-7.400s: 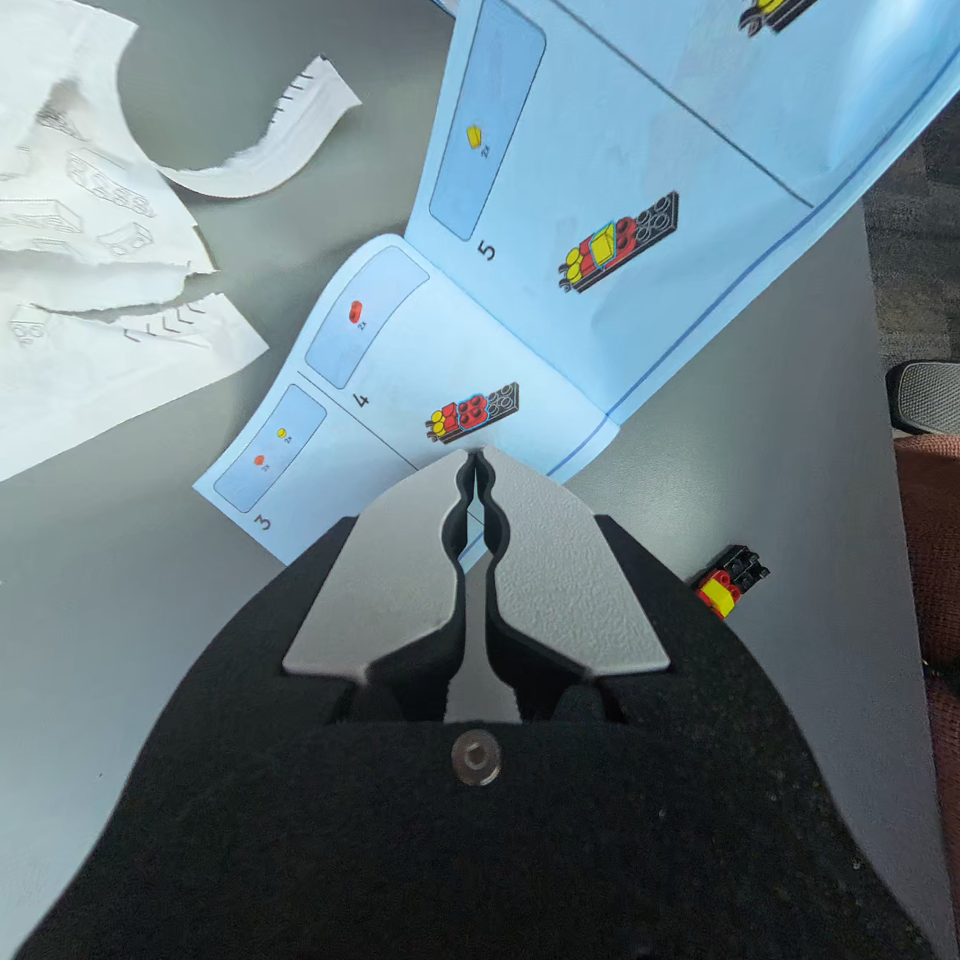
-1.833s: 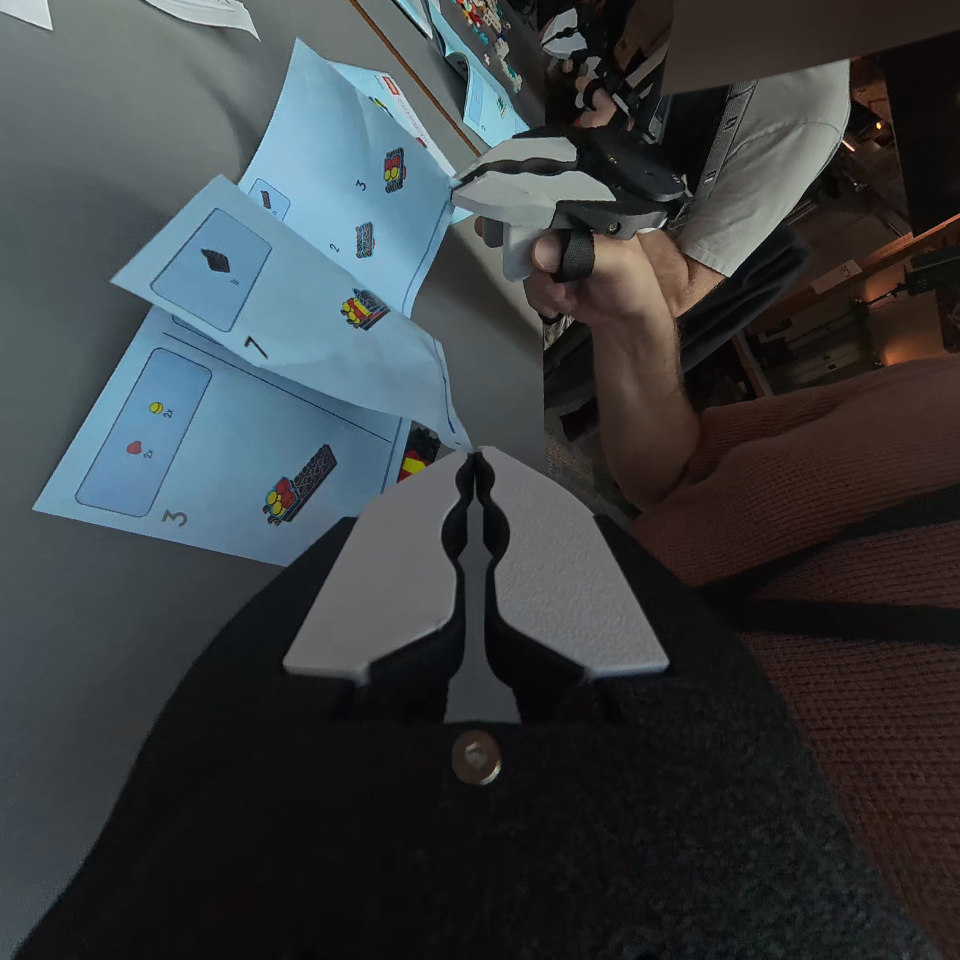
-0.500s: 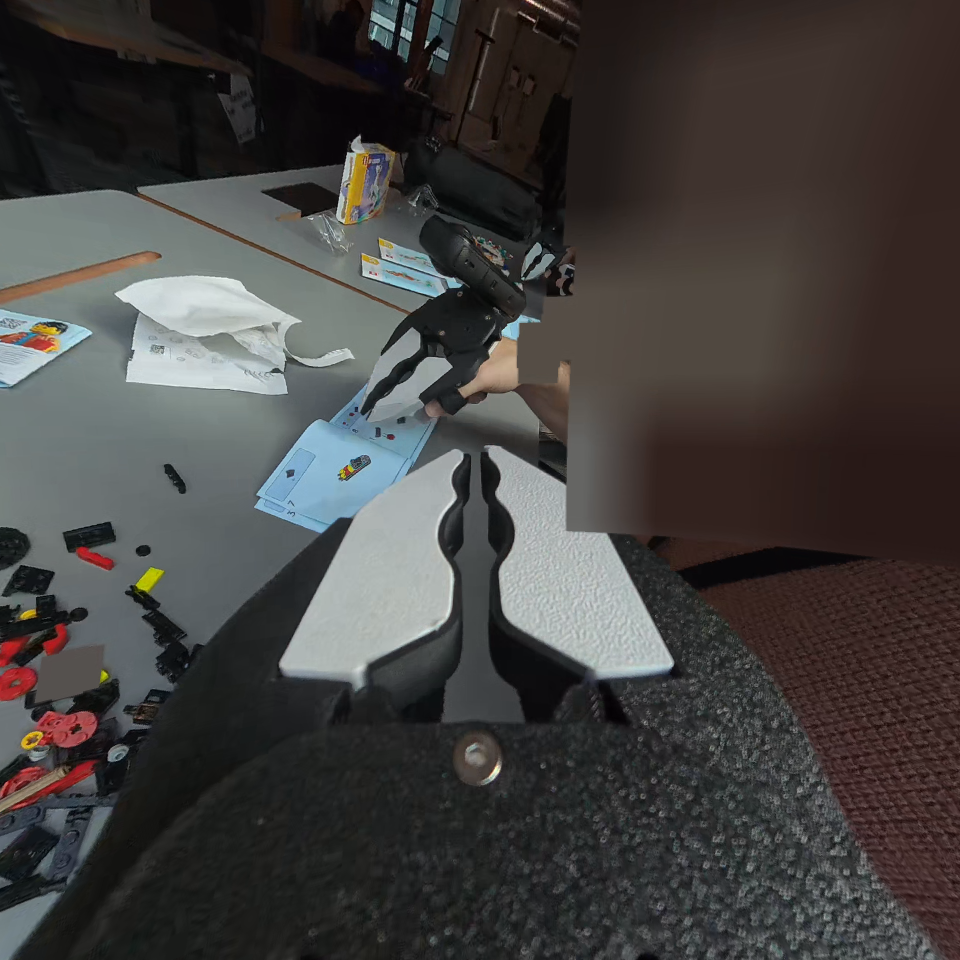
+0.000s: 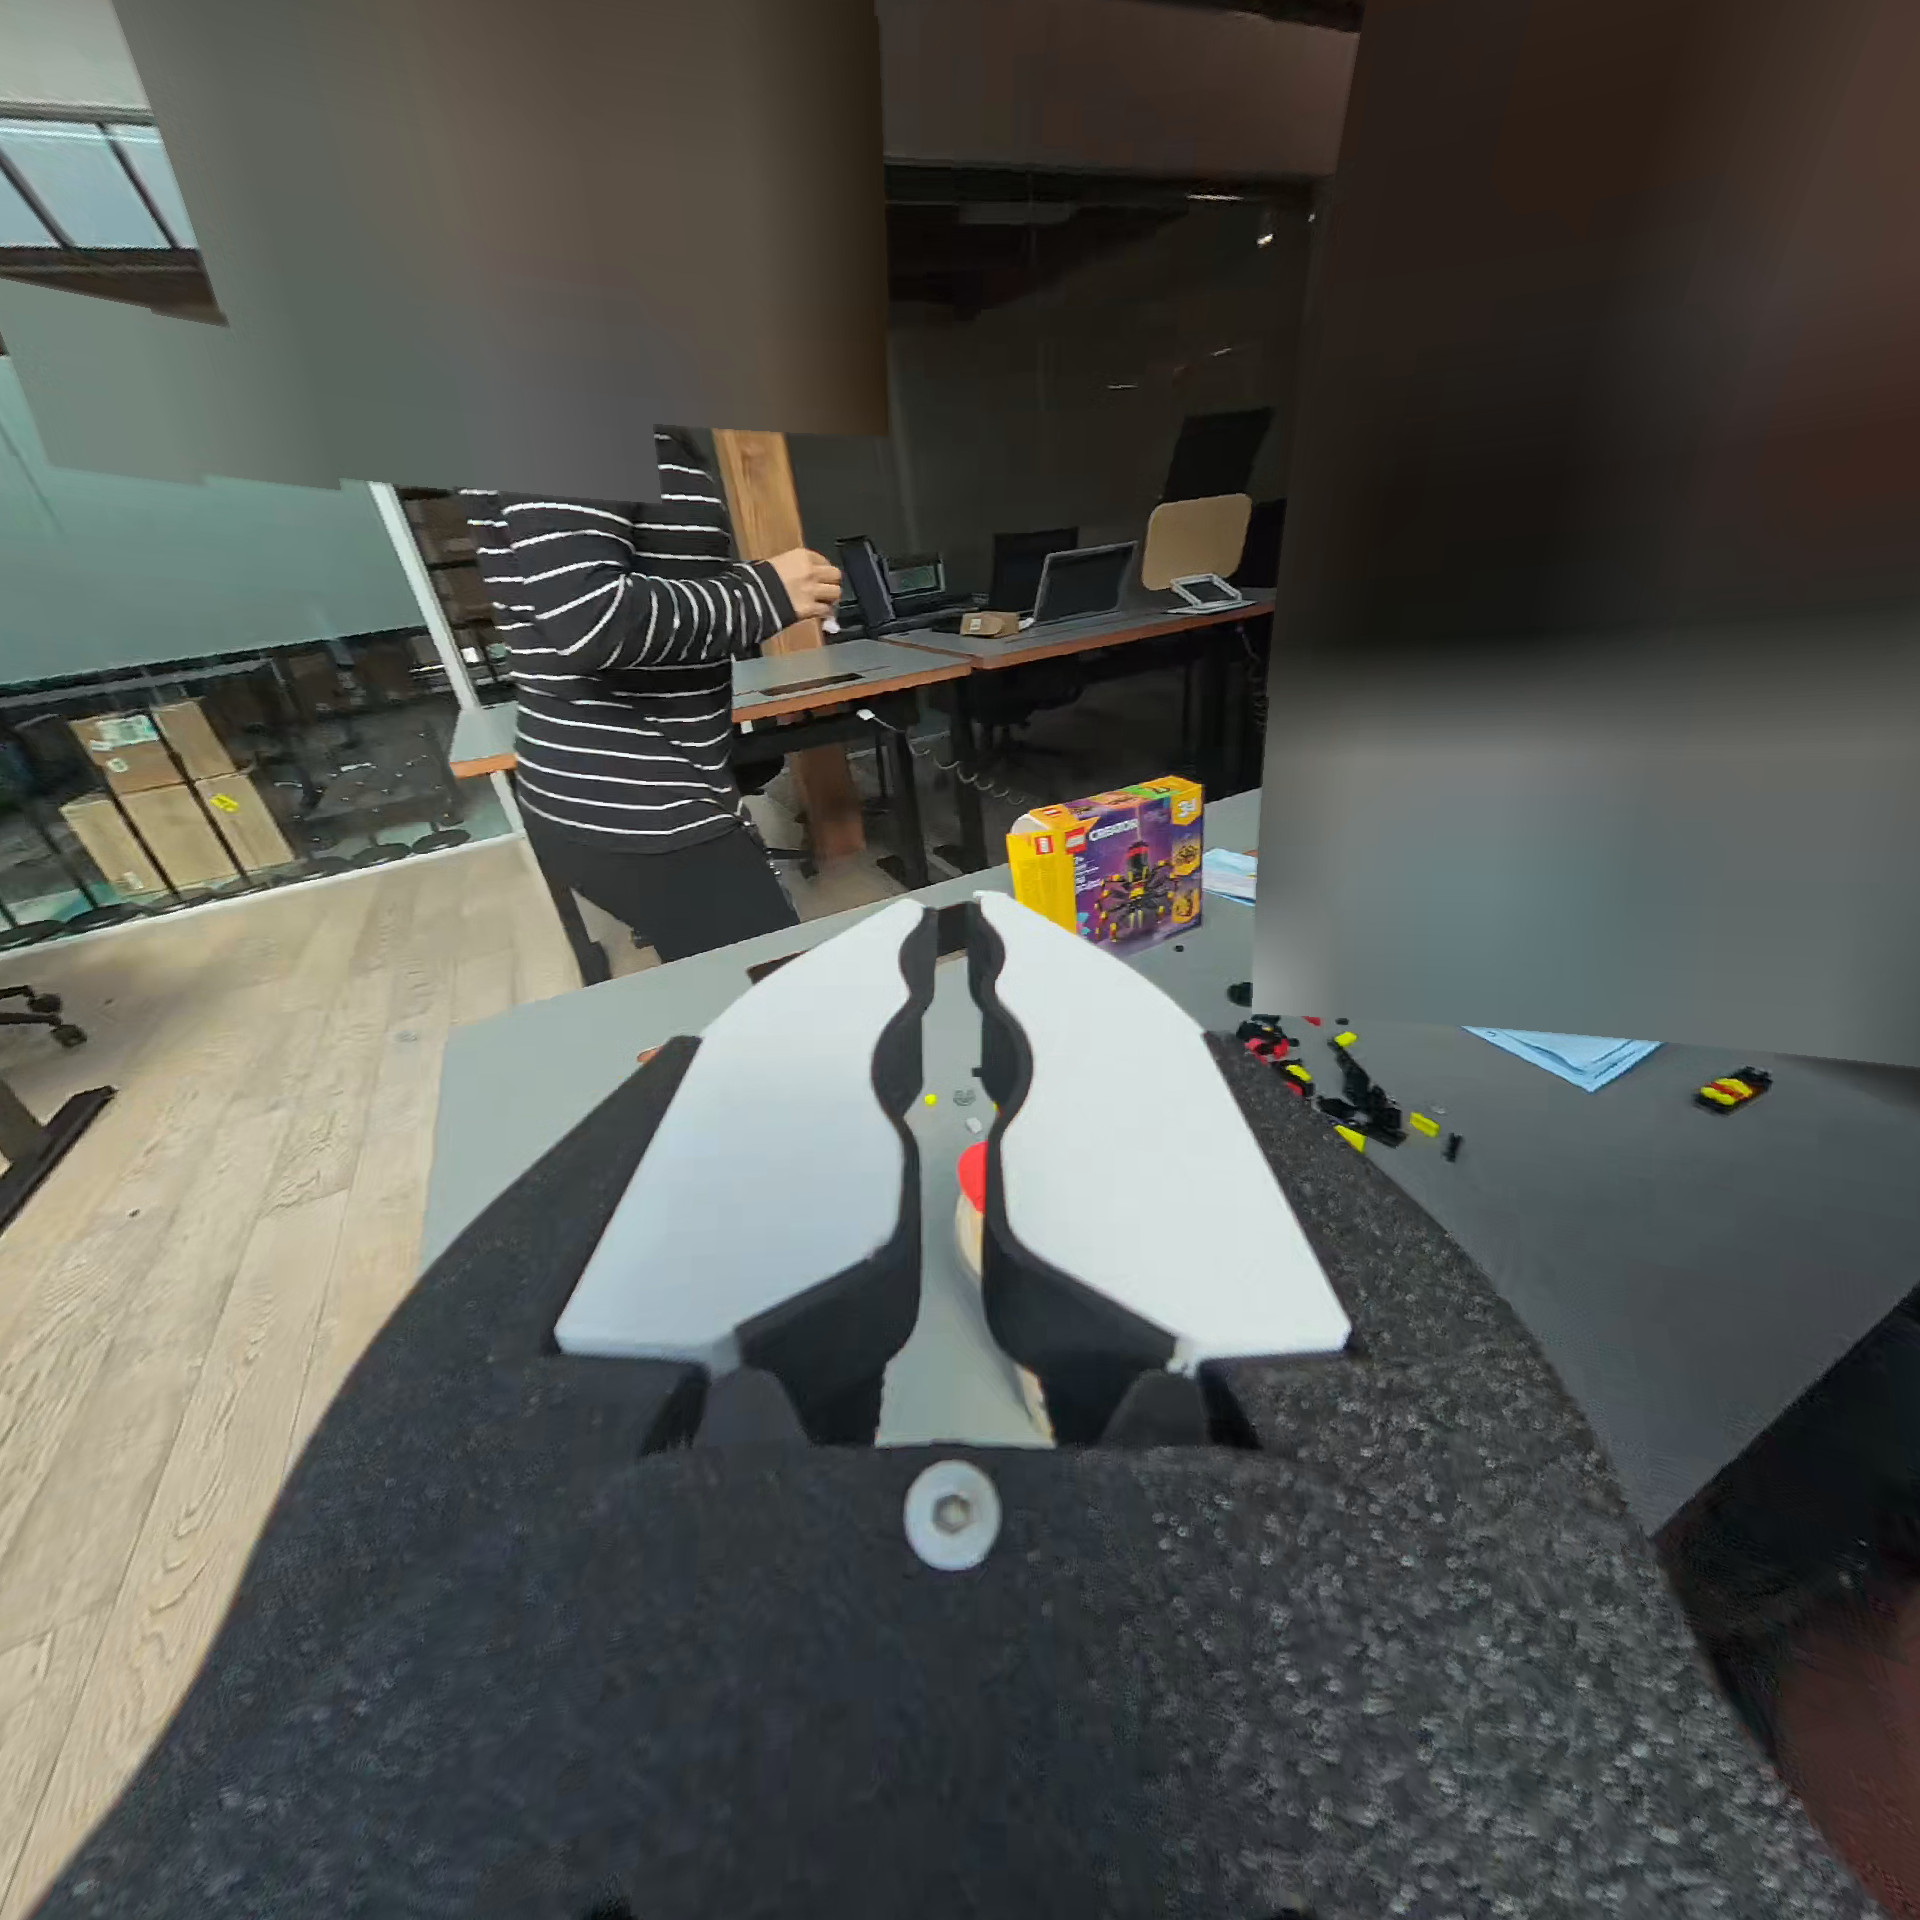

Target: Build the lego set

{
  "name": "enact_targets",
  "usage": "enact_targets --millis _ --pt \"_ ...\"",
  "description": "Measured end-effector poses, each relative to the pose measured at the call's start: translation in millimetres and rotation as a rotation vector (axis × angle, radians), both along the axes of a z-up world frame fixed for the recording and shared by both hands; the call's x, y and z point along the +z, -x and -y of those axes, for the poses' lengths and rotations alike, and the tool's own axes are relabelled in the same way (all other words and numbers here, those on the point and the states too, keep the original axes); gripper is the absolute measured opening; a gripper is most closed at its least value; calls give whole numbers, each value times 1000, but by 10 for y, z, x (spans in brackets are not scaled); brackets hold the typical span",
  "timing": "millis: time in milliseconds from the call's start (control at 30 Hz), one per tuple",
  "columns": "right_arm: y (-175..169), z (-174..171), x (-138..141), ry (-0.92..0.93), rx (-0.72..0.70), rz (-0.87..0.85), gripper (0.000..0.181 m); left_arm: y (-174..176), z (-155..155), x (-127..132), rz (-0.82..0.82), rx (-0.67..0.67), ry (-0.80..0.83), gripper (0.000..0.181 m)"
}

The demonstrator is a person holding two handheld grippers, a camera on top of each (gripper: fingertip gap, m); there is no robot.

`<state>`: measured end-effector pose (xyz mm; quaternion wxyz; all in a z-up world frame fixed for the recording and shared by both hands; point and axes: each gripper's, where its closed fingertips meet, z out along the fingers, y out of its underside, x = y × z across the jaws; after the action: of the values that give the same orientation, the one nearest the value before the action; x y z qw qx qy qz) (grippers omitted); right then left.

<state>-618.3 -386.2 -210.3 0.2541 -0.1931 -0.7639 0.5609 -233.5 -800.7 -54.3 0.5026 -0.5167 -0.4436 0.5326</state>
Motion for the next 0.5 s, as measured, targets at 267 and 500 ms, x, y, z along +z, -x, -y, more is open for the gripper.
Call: enact_targets --millis 267,500 --pt "18 165 152 190 -126 -34 14 -26 1054 -849 -74 -118 -260 6" --pt "-158 545 34 201 -119 0 14 620 1457 -1310 24 -198 -189 6"
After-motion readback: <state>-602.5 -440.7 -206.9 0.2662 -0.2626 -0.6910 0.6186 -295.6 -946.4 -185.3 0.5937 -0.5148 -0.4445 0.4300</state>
